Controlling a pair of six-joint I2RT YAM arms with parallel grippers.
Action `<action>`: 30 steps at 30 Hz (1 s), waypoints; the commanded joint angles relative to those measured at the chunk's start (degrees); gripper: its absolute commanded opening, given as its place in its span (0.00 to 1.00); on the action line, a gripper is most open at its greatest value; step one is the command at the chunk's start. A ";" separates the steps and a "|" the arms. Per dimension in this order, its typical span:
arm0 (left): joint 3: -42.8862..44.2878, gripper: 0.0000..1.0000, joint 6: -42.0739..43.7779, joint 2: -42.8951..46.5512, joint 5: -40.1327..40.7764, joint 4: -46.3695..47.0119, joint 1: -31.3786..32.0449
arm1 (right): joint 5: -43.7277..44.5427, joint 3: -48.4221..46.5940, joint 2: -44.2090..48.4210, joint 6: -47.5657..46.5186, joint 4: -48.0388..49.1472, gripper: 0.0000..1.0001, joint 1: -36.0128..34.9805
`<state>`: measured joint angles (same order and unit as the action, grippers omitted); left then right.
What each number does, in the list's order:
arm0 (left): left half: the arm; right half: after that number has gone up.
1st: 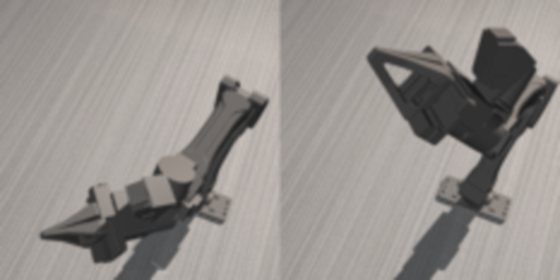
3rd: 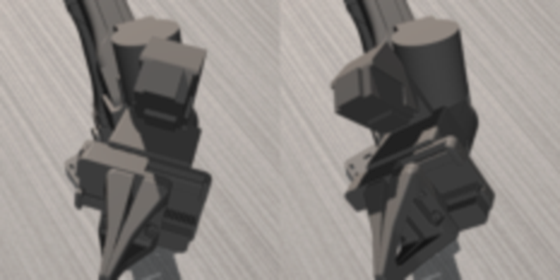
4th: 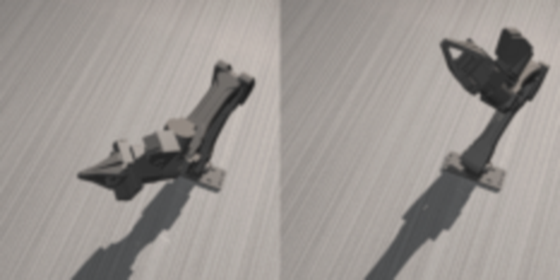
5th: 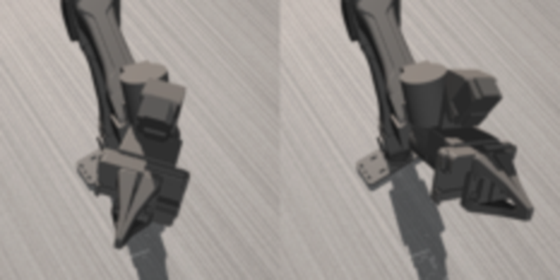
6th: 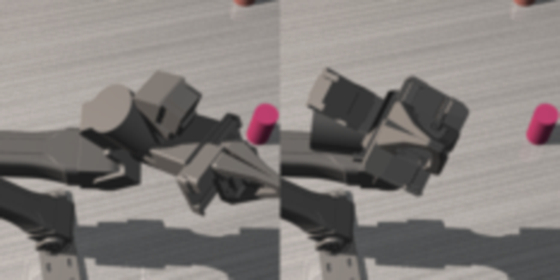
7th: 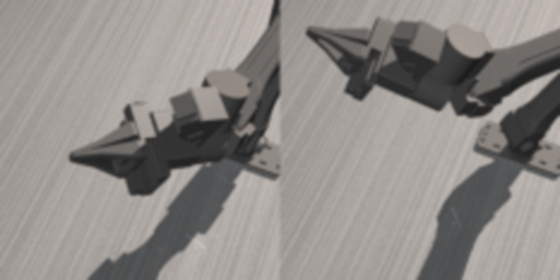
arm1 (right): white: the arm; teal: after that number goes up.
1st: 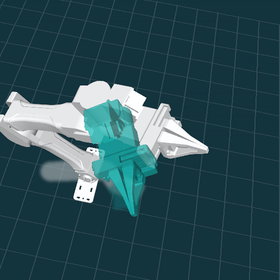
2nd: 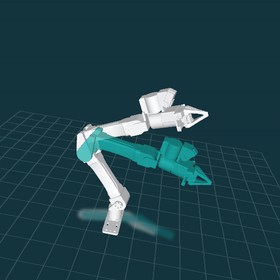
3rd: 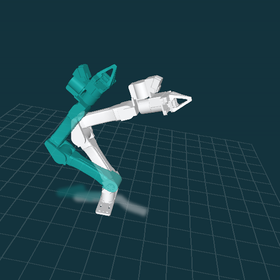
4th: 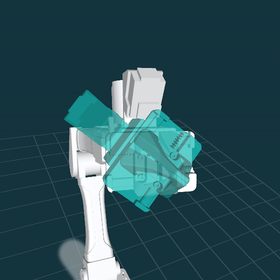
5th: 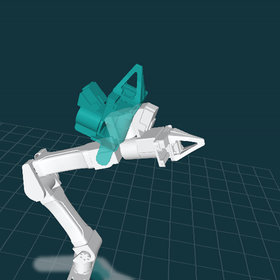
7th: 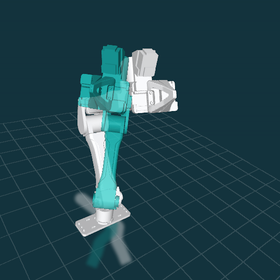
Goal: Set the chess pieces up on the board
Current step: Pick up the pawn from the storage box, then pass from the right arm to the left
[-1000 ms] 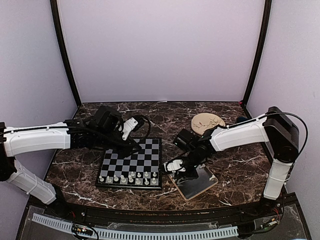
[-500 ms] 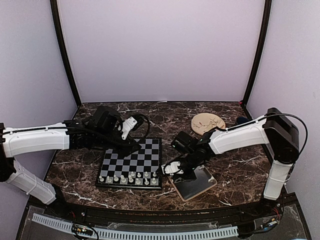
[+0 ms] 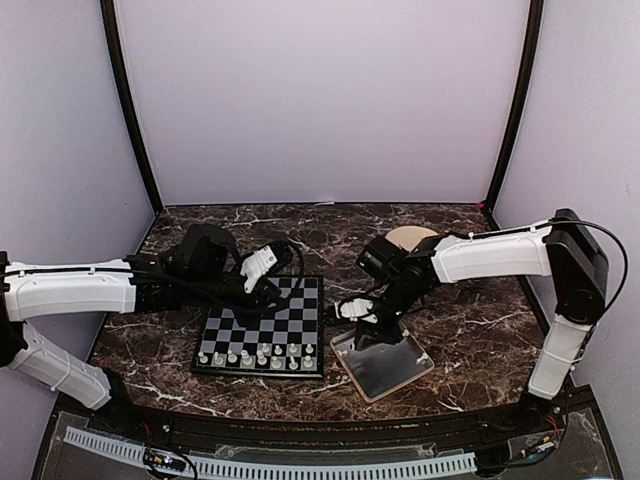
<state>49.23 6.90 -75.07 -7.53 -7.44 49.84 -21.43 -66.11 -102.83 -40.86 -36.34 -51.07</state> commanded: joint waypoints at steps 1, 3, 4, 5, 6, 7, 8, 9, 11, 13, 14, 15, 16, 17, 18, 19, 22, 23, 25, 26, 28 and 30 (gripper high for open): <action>-6.09 0.33 9.43 5.05 -2.84 10.07 3.37 | -9.24 -4.33 2.23 3.41 -4.27 0.08 2.95; -8.83 0.33 14.03 6.20 -3.90 15.08 5.04 | -12.06 -5.80 1.89 4.03 -5.52 0.08 4.15; -10.08 0.33 16.81 6.46 -4.62 17.15 5.85 | -13.45 -6.49 1.59 4.33 -6.17 0.08 4.72; -11.04 0.34 19.36 6.35 -5.05 19.40 6.89 | -14.75 -7.30 1.24 4.57 -6.75 0.08 5.48; -11.71 0.34 21.64 5.92 -4.75 21.38 7.93 | -15.97 -8.09 0.73 4.77 -7.39 0.08 5.94; -11.93 0.35 23.56 4.93 -4.63 22.80 8.65 | -17.25 -8.90 0.21 4.93 -8.06 0.08 6.54; -11.66 0.35 25.15 3.45 -4.49 23.57 9.36 | -18.38 -9.71 -0.35 4.94 -8.73 0.08 6.96; -11.04 0.35 26.35 1.86 -4.06 23.96 10.08 | -19.37 -10.46 -0.88 5.11 -9.30 0.08 7.36; -10.01 0.35 27.66 -1.67 -2.65 25.69 11.69 | -21.17 -11.55 -2.04 5.55 -9.98 0.08 8.02; -10.30 0.36 28.51 -4.79 -1.11 30.06 13.12 | -22.81 -11.95 -2.60 5.92 -10.15 0.08 8.65; -10.41 0.36 28.89 -6.33 0.16 32.55 13.74 | -23.34 -12.14 -2.91 5.96 -10.16 0.08 8.76; -10.23 0.36 29.33 -8.03 0.75 34.63 14.12 | -23.72 -12.23 -3.20 6.03 -10.28 0.08 8.91; -9.69 0.36 29.90 -9.79 1.33 36.09 14.51 | -24.28 -12.39 -3.58 5.96 -10.64 0.08 9.01; -9.17 0.36 30.29 -11.84 2.61 37.49 15.03 | -25.02 -12.65 -4.06 5.87 -10.94 0.08 9.19; -8.88 0.36 30.70 -13.15 3.37 39.38 15.27 | -25.74 -12.84 -4.46 5.96 -11.33 0.08 9.45; -9.00 0.37 30.71 -14.07 3.98 41.77 15.36 | -26.44 -13.17 -4.87 5.91 -11.71 0.09 9.60; -8.84 0.38 31.54 -16.99 5.39 46.62 15.45 | -28.18 -13.94 -6.00 5.97 -12.87 0.09 9.92; -8.50 0.38 31.87 -17.71 5.94 47.51 15.46 | -28.60 -14.06 -6.23 5.98 -13.03 0.09 10.00; -8.41 0.38 32.50 -18.83 6.69 49.11 15.54 | -29.14 -14.14 -6.52 6.09 -13.14 0.09 10.19; -8.18 0.39 32.69 -19.40 7.26 49.71 15.58 | -29.46 -14.20 -6.61 6.23 -13.19 0.09 10.20; -7.70 0.39 33.09 -20.48 8.13 50.31 15.59 | -30.21 -14.45 -6.93 6.36 -13.49 0.09 10.37; -7.27 0.40 33.51 -21.41 8.41 51.10 15.63 | -30.93 -14.72 -7.36 6.57 -13.75 0.10 10.52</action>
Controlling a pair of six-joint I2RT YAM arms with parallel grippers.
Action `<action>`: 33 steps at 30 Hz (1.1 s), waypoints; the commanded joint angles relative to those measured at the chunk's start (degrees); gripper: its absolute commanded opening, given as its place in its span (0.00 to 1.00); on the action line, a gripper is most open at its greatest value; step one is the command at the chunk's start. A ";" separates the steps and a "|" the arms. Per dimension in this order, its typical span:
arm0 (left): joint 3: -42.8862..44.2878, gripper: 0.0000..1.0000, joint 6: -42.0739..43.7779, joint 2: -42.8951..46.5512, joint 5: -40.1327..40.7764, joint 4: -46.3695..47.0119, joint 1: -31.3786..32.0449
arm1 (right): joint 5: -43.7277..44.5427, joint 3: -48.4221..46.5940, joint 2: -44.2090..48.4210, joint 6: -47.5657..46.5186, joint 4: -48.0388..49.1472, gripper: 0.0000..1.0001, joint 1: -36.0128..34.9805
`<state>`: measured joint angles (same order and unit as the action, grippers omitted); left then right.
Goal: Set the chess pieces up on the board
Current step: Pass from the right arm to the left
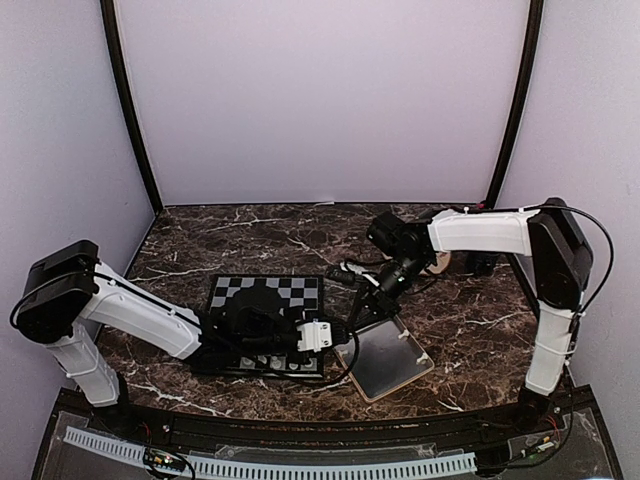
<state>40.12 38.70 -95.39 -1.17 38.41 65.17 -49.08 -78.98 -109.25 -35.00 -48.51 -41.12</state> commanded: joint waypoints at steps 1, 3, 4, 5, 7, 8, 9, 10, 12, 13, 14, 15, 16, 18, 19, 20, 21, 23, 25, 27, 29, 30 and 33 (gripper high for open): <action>2.23 0.40 1.90 -1.51 2.14 5.42 0.31 | -3.63 -1.94 -1.09 0.76 -1.65 0.10 0.67; 3.05 0.40 2.39 -2.37 1.76 5.06 0.31 | -4.43 -2.20 -1.38 0.96 -1.88 0.10 0.84; 3.50 0.40 2.57 -2.79 1.91 4.76 0.31 | -4.78 -2.33 -1.62 0.97 -2.05 0.10 0.93; 3.84 0.40 2.64 -3.24 2.36 4.72 0.31 | -4.95 -2.47 -1.70 0.98 -2.18 0.10 1.00; 4.61 0.40 3.28 -4.13 2.84 4.28 0.31 | -5.25 -2.58 -1.79 0.95 -2.29 0.10 1.04; 4.88 0.39 3.53 -4.44 3.09 4.30 0.31 | -5.36 -2.57 -1.83 0.95 -2.31 0.10 1.12; 5.11 0.39 3.56 -4.67 3.40 4.37 0.27 | -5.59 -2.58 -1.90 0.97 -2.32 0.10 1.13; 5.12 0.38 3.70 -4.83 3.73 4.41 0.31 | -5.73 -2.57 -1.95 1.07 -2.37 0.10 1.13; 5.32 0.37 3.84 -5.18 4.69 4.48 0.31 | -5.91 -2.47 -2.07 1.14 -2.38 0.11 1.13; 5.33 0.35 3.92 -5.28 5.09 4.64 0.31 | -6.00 -2.48 -2.12 1.12 -2.39 0.11 1.13; 5.26 0.34 3.93 -5.37 5.46 4.78 0.29 | -6.07 -2.43 -2.16 1.13 -2.44 0.11 1.13; 5.29 0.33 3.94 -5.48 5.85 4.97 0.31 | -6.19 -2.49 -2.18 1.16 -2.46 0.11 1.13; 5.26 0.32 3.94 -5.57 6.12 5.03 0.31 | -6.28 -2.43 -2.26 1.20 -2.42 0.11 1.17; 5.28 0.30 3.94 -5.78 6.26 5.03 0.30 | -6.45 -2.56 -2.37 1.20 -2.62 0.11 1.18; 5.38 0.29 3.83 -5.77 6.27 4.94 0.30 | -6.51 -2.58 -2.50 1.19 -2.62 0.11 1.22; 5.43 0.28 3.84 -5.84 6.37 4.93 0.31 | -6.60 -2.66 -2.56 1.21 -2.76 0.11 1.22; 5.50 0.27 3.78 -5.90 6.43 4.78 0.31 | -6.68 -2.65 -2.58 1.17 -2.73 0.11 1.20; 5.71 0.25 3.63 -6.09 6.58 4.64 0.31 | -6.89 -2.72 -2.64 1.31 -2.77 0.11 1.22; 5.84 0.23 3.53 -6.28 6.85 4.40 0.26 | -6.99 -2.75 -2.64 1.38 -2.82 0.11 1.22; 5.98 0.21 3.29 -6.29 6.97 4.40 0.31 | -6.99 -2.71 -2.66 1.44 -2.82 0.12 1.22; 6.26 0.18 2.85 -6.29 7.12 4.07 0.31 | -7.00 -2.76 -2.59 1.70 -2.74 0.12 1.22; 6.44 0.18 2.46 -6.29 7.33 3.84 0.29 | -6.99 -2.75 -2.62 1.82 -2.69 0.13 1.22; 6.80 0.16 0.73 -6.25 7.70 3.29 0.31 | -6.82 -2.71 -2.46 2.43 -2.47 0.15 1.35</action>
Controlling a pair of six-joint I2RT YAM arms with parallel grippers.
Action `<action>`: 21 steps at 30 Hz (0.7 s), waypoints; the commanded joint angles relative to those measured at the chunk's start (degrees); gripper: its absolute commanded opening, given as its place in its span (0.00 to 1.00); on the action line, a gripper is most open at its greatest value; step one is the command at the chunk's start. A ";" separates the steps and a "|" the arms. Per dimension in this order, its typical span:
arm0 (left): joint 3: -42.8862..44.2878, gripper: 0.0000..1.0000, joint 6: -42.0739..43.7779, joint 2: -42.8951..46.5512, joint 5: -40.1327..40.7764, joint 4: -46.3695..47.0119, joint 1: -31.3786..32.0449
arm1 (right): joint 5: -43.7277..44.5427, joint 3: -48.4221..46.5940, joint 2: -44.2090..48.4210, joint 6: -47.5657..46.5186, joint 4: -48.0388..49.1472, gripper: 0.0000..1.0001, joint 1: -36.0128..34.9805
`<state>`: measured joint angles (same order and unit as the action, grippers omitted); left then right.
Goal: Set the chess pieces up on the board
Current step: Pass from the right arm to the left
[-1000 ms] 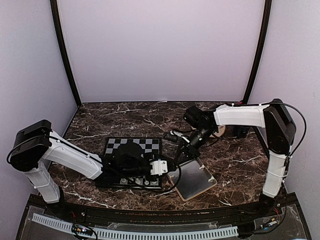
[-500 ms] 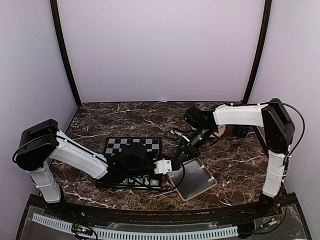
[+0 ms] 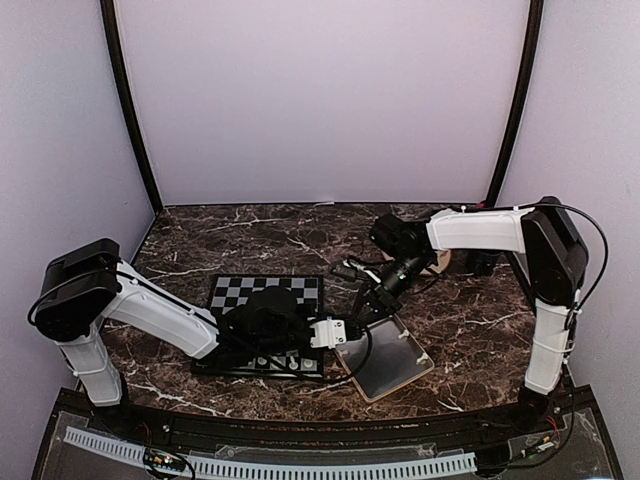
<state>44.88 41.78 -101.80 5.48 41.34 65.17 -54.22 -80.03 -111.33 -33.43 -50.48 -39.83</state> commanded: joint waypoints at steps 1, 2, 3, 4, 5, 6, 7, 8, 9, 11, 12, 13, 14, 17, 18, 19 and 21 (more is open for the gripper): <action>2.06 0.16 -3.01 0.26 1.05 0.16 0.31 | -1.68 -1.70 -0.17 1.03 -0.43 0.15 0.23; 2.00 0.16 -3.81 0.39 1.13 0.17 0.31 | -1.76 -1.79 0.00 1.19 -0.42 0.17 0.39; 1.80 0.16 -4.65 0.52 1.17 0.21 0.31 | -1.85 -1.77 0.17 1.44 -0.29 0.19 0.64; 1.70 0.16 -5.82 0.61 1.54 0.30 0.31 | -2.00 -1.81 0.56 1.76 -0.24 0.22 1.02; 1.49 0.16 -6.94 0.83 1.97 0.47 0.30 | -1.92 -1.91 1.01 1.94 -0.24 0.25 1.43; 1.30 0.15 -7.95 1.00 2.18 0.68 0.30 | -1.76 -2.03 1.60 2.08 -0.21 0.27 1.99; 1.06 0.15 -9.32 1.24 2.56 0.82 0.31 | -1.55 -2.09 2.26 2.32 -0.04 0.30 2.64; 0.76 0.15 -10.74 1.51 2.79 0.93 0.31 | -1.29 -2.09 3.07 2.72 0.29 0.32 3.28; 0.46 0.15 -12.41 1.86 3.20 1.08 0.24 | -1.21 -2.02 3.84 3.14 0.79 0.34 4.02; 0.28 0.15 -15.90 2.54 3.60 1.19 0.16 | -1.16 -1.70 5.41 3.67 1.43 0.36 4.96; 0.19 0.15 -18.23 2.93 3.55 1.16 0.03 | -1.08 -1.49 6.29 3.74 1.70 0.36 5.30; 0.15 0.15 -20.74 3.31 3.05 0.95 -0.26 | -1.00 -1.07 7.01 3.69 1.95 0.36 5.58; 0.19 0.15 -23.29 3.80 2.19 0.66 -0.67 | -0.92 -0.72 7.94 3.61 2.23 0.36 5.71; -0.15 0.16 -32.10 5.23 -2.30 0.17 -2.52 | -0.40 0.82 11.02 1.75 3.47 0.37 5.95; -0.21 0.16 -35.00 5.63 -4.44 0.18 -3.29 | -0.04 1.63 12.16 1.52 4.52 0.37 5.99; -0.30 0.16 -38.54 5.97 -7.10 0.25 -4.26 | 0.35 2.51 13.57 1.39 5.57 0.37 5.93; -0.67 0.16 -43.52 6.52 -12.64 1.05 -6.01 | 1.12 4.13 15.60 1.35 8.05 0.38 5.91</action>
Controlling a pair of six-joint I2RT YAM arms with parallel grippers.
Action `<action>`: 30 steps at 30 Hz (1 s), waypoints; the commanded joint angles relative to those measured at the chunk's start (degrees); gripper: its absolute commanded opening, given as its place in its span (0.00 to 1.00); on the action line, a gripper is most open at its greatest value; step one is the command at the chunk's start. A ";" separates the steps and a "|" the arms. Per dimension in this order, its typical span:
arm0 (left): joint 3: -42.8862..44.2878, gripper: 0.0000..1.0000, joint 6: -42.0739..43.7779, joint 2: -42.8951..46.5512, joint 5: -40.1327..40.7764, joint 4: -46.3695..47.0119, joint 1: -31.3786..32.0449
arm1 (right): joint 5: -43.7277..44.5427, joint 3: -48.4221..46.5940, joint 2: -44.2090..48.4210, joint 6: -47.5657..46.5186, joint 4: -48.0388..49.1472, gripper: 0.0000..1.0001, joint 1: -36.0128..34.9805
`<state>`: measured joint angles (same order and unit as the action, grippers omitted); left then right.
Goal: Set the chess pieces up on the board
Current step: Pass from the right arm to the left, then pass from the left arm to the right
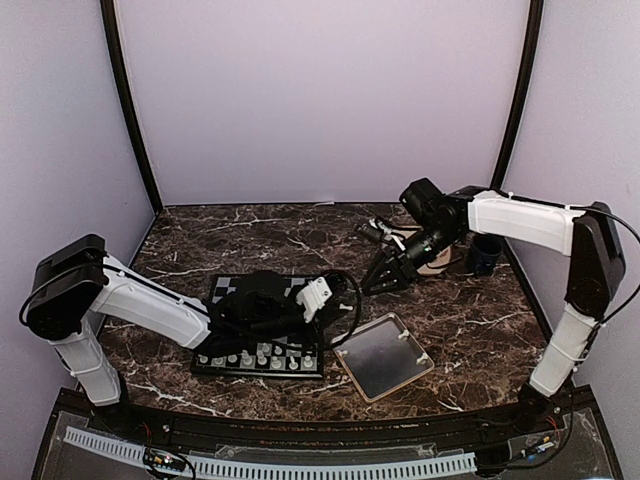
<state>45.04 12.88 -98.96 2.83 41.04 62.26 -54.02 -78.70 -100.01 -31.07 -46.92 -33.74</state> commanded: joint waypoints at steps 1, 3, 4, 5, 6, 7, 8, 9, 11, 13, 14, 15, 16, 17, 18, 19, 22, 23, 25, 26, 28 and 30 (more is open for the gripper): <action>-1.01 0.16 -16.91 3.84 -12.82 2.00 -4.03 | 1.31 3.42 5.19 -1.26 5.42 0.38 -0.19; -0.97 0.16 -20.93 4.01 -18.27 2.50 -6.06 | 1.83 4.06 6.80 -2.12 6.84 0.40 -0.24; -0.92 0.16 -22.66 4.14 -20.78 2.74 -7.09 | 2.03 4.03 7.23 -2.73 7.10 0.40 -0.27; -0.92 0.16 -24.27 4.28 -24.49 3.13 -8.00 | 2.38 3.54 7.34 -3.32 7.11 0.41 -0.41; -0.85 0.16 -25.77 4.24 -27.17 3.57 -9.04 | 3.09 2.81 7.20 -4.09 6.85 0.42 -0.73; -0.69 0.16 -27.33 4.21 -29.56 3.84 -9.87 | 3.97 2.07 7.04 -5.17 6.30 0.43 -1.19; -0.48 0.17 -28.65 4.01 -31.91 4.21 -11.01 | 5.15 1.34 6.91 -6.75 5.81 0.44 -1.89; -0.21 0.17 -30.16 3.79 -34.48 4.57 -11.88 | 6.76 0.75 6.75 -8.01 5.47 0.45 -2.66; 0.35 0.17 -33.13 3.16 -39.04 5.17 -13.50 | 10.33 -0.93 6.15 -10.08 4.75 0.46 -4.58; 0.80 0.17 -36.10 2.35 -43.20 6.55 -14.74 | 13.35 -2.56 5.54 -11.51 4.30 0.46 -6.43; 1.14 0.17 -37.57 1.91 -44.58 7.47 -15.20 | 14.65 -3.51 5.26 -12.12 4.19 0.46 -7.20; 1.42 0.17 -38.68 1.51 -47.00 7.72 -15.45 | 15.78 -4.21 5.07 -12.31 4.04 0.46 -7.82; 1.72 0.17 -39.54 1.23 -47.87 7.94 -15.57 | 16.57 -4.86 4.80 -12.38 4.03 0.46 -8.35; 2.00 0.17 -40.23 0.93 -48.58 8.33 -15.59 | 17.30 -5.27 4.63 -12.10 4.31 0.46 -8.70; 2.22 0.17 -40.93 0.61 -48.89 8.85 -15.59 | 17.64 -5.73 4.46 -11.95 4.43 0.46 -9.05; 2.05 0.17 -41.88 0.42 -49.13 9.89 -15.59 | 17.76 -6.12 4.15 -11.77 4.46 0.46 -9.39; 1.60 0.17 -45.16 -0.49 -49.74 13.65 -15.89 | 17.40 -6.68 3.61 -11.57 4.31 0.45 -10.58; 1.42 0.17 -46.23 -0.79 -49.99 15.11 -16.08 | 17.34 -6.61 3.53 -11.60 4.17 0.45 -11.14; 1.15 0.17 -48.30 -1.49 -50.59 17.55 -16.40 | 17.47 -6.40 3.39 -11.97 3.66 0.43 -12.07; 1.04 0.17 -49.11 -1.79 -50.76 18.71 -16.54 | 17.55 -6.26 3.35 -12.26 3.33 0.43 -12.50; 0.77 0.17 -50.33 -2.17 -50.80 20.18 -16.85 | 17.36 -6.00 3.45 -12.85 2.64 0.42 -12.91; 0.74 0.17 -50.86 -2.50 -51.09 20.97 -17.06 | 17.35 -5.66 3.70 -12.96 2.36 0.41 -13.19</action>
<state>45.82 -34.30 -100.95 -46.02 56.10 45.89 -36.97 -83.92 -96.53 -42.92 -43.59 -45.93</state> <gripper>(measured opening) 0.175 0.417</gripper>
